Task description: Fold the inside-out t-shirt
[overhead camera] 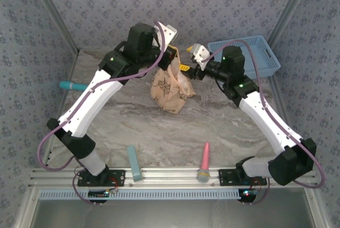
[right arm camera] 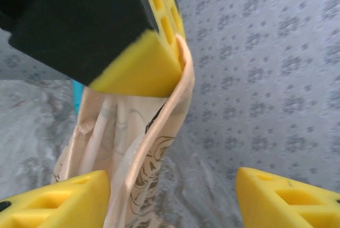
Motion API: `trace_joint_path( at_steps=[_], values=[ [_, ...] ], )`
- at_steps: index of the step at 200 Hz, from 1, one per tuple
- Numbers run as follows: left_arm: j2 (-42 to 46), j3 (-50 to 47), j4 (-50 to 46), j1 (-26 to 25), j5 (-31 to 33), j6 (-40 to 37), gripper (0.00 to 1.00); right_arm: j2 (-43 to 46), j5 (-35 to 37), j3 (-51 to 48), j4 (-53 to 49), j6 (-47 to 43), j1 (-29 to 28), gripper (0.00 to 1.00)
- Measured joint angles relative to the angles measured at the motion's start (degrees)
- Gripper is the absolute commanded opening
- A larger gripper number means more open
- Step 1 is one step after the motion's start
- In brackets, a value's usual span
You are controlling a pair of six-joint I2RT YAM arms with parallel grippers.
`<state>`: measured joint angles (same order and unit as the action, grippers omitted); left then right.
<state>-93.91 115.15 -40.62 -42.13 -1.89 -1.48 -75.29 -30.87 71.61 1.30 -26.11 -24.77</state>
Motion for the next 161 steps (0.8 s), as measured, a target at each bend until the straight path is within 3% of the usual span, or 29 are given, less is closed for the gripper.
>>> trace_joint_path(
  at_steps=[42,69,80,95,144,161],
  values=[
    [2.5,-3.2,1.3,0.0,-0.2,-1.0,0.0,-1.0,-7.0,0.0,-3.5,2.6,-2.3,0.67],
    [4.3,-6.4,2.1,0.0,-0.3,-1.0,0.0,-1.0,-4.7,-0.4,-3.5,4.9,-4.1,0.4],
    [5.0,-7.9,2.3,0.0,-0.4,-1.0,0.0,-1.1,-2.6,-1.0,-3.3,6.1,-4.4,0.19],
    [6.1,-10.1,2.6,0.0,-0.5,-1.1,0.0,-1.6,0.0,-1.7,-3.3,6.2,-4.5,0.0],
    [13.5,-20.9,4.8,0.0,-1.3,-1.7,0.0,-2.0,6.3,-1.8,-5.0,4.2,-7.0,0.0],
    [16.7,-25.6,6.0,0.0,-2.0,-2.0,0.07,-1.9,7.4,-1.8,-5.0,3.7,-8.1,0.0]
  ],
)
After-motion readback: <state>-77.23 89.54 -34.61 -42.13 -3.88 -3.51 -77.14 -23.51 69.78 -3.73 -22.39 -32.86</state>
